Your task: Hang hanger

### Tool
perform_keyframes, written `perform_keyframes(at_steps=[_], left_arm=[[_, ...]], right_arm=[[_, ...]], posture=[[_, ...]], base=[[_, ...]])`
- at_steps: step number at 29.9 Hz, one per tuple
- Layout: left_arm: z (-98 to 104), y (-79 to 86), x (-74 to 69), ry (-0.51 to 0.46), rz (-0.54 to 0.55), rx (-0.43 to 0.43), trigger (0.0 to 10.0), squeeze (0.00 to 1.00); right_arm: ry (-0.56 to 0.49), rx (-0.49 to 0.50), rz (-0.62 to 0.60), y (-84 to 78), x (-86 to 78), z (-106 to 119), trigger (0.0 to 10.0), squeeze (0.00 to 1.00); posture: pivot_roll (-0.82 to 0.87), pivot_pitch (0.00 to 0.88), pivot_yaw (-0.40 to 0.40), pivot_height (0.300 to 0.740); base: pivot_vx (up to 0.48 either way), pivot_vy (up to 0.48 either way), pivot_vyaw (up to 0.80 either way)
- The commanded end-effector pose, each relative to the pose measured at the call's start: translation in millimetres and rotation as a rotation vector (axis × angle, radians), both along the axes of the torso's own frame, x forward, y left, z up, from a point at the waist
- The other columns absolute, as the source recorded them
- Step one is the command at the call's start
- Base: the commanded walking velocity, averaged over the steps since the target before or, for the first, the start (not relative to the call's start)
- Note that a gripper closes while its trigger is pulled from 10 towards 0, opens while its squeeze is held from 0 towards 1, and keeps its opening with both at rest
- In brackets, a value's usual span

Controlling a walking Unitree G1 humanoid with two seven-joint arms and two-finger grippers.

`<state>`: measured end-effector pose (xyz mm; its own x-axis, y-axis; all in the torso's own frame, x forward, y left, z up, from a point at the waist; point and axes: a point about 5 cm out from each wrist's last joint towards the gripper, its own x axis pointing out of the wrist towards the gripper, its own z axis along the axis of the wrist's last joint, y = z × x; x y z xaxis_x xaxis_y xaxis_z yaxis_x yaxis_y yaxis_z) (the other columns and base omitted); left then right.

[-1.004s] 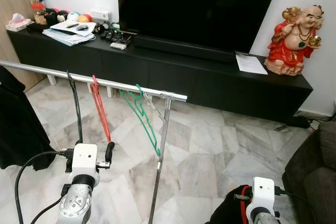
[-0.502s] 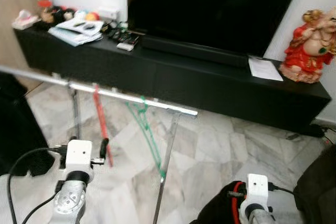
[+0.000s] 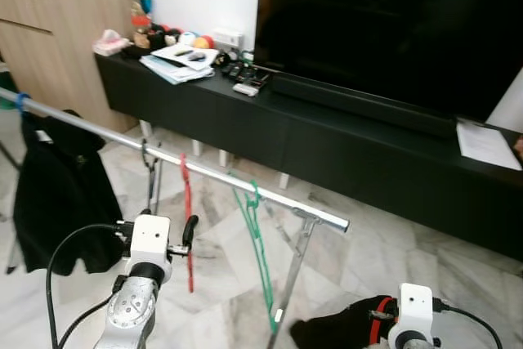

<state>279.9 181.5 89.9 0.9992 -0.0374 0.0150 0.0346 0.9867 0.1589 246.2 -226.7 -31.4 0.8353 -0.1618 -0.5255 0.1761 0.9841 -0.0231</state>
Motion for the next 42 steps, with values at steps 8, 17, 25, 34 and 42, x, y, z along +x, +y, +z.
perform_keyframes(at_steps=[8,17,25,34,42], left_arm=[[6,-8.7,16.5,0.081,-0.039,0.037,10.0,0.00],[16,-6.5,61.7,0.161,0.062,0.041,10.0,0.00],[25,-13.3,84.9,0.205,0.088,-0.015,10.0,0.00],[19,-24.8,93.4,0.295,0.086,0.017,10.0,0.00],[11,-31.4,92.2,0.322,0.122,0.006,10.0,0.00]], right_arm=[[-0.021,-0.004,0.001,1.0,5.4,4,10.0,0.00],[-0.015,-0.015,0.009,0.6,6.2,5,10.0,0.00],[-0.015,-0.020,0.004,-1.3,5.8,5,10.0,0.00],[-0.013,-0.025,0.001,-3.2,5.3,5,10.0,0.00],[-0.011,-0.026,0.007,-2.0,5.4,5,10.0,0.00]], posture=[[0.10,0.000,-0.095,0.740],[0.08,0.000,-0.101,0.740],[0.07,0.000,-0.100,0.740],[0.06,0.000,-0.098,0.740],[0.06,0.000,-0.099,0.740]], base=[[0.000,0.000,0.00],[0.000,0.000,0.00],[0.000,0.000,0.00],[0.000,0.000,0.00],[0.000,0.000,0.00]])
